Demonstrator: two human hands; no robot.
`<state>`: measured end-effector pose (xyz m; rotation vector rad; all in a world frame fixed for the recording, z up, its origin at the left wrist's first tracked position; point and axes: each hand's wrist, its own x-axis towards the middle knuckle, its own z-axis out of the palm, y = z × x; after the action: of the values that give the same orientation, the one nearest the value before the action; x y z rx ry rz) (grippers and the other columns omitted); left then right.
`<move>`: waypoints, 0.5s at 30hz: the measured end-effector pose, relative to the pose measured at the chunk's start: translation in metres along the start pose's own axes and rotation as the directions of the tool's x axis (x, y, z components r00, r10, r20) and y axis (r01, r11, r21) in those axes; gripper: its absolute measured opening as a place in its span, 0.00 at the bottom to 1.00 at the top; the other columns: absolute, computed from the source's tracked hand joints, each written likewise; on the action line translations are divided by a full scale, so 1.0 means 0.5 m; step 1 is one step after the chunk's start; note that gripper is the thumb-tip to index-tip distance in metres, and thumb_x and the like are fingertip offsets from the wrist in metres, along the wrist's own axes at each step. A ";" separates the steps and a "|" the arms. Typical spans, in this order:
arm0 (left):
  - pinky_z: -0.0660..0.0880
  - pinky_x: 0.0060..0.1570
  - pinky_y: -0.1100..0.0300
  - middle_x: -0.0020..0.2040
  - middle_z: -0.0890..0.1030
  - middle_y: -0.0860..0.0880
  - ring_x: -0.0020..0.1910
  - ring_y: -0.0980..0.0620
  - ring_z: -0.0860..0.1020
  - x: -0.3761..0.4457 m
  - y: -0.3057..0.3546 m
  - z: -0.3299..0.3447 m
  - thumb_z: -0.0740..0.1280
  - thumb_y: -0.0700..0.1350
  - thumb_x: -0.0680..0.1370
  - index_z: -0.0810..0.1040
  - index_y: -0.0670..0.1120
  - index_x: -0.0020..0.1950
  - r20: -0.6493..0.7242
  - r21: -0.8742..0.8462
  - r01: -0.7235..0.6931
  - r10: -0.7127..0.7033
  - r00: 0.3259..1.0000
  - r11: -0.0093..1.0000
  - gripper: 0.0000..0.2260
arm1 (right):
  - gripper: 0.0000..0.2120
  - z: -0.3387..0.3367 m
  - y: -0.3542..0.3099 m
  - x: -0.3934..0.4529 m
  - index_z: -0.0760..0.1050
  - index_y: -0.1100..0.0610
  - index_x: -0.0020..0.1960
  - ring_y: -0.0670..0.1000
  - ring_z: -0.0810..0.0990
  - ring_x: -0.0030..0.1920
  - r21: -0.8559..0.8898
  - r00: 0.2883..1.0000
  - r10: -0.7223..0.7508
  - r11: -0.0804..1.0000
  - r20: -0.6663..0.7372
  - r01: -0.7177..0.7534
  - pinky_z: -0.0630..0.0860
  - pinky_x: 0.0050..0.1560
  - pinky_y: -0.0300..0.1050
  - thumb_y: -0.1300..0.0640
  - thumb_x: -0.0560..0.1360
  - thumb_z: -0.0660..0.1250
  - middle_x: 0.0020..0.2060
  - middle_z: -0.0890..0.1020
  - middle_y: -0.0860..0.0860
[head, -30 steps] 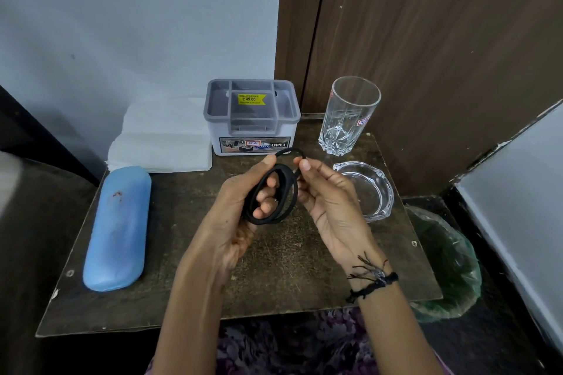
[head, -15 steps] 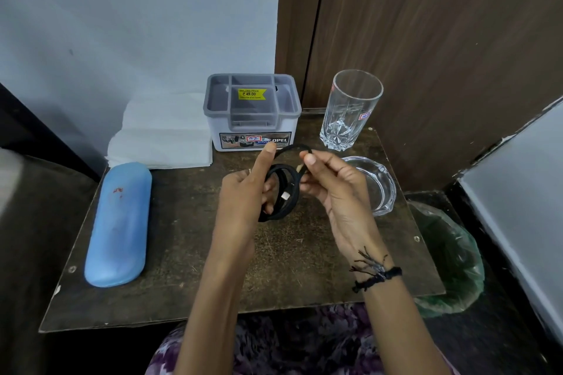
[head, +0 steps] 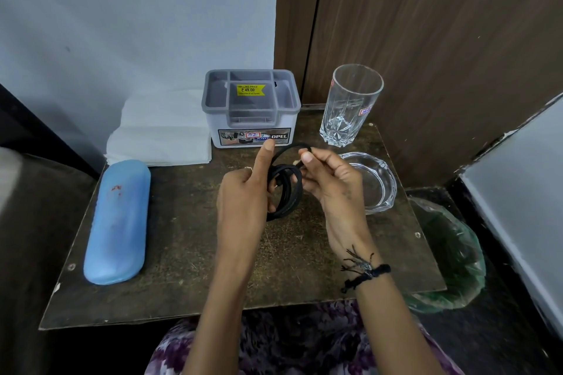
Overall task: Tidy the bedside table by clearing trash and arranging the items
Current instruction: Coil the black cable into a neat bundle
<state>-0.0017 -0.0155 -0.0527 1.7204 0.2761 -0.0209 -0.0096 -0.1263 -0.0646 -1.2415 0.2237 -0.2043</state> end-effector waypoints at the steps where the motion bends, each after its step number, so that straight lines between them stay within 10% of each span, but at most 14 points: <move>1: 0.63 0.27 0.61 0.16 0.70 0.52 0.16 0.59 0.67 0.000 0.000 0.000 0.60 0.67 0.71 0.72 0.44 0.25 -0.003 0.024 -0.012 0.012 1.000 1.000 0.29 | 0.04 -0.001 0.002 0.000 0.79 0.58 0.45 0.44 0.79 0.36 0.020 0.999 0.036 0.999 0.013 -0.036 0.77 0.38 0.33 0.62 0.75 0.65 0.36 0.81 0.51; 9: 0.65 0.30 0.59 0.17 0.71 0.52 0.19 0.58 0.68 -0.002 0.002 0.000 0.57 0.67 0.72 0.71 0.48 0.18 0.031 0.036 0.027 -0.028 0.999 0.999 0.30 | 0.13 0.015 0.016 0.001 0.79 0.63 0.40 0.46 0.82 0.29 0.307 0.890 0.398 0.837 0.222 -0.452 0.80 0.31 0.37 0.69 0.77 0.58 0.30 0.83 0.54; 15: 0.64 0.29 0.54 0.23 0.70 0.48 0.25 0.50 0.68 -0.015 0.011 0.004 0.55 0.64 0.76 0.63 0.44 0.23 -0.114 0.202 -0.088 0.113 0.987 0.975 0.29 | 0.09 0.010 0.012 -0.003 0.76 0.58 0.42 0.42 0.80 0.28 0.203 0.864 0.436 0.849 0.252 -0.488 0.79 0.31 0.35 0.68 0.76 0.60 0.29 0.83 0.48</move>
<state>-0.0078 -0.0196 -0.0462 1.9342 0.2858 0.1385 -0.0094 -0.1195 -0.0689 -0.9035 0.3093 0.3045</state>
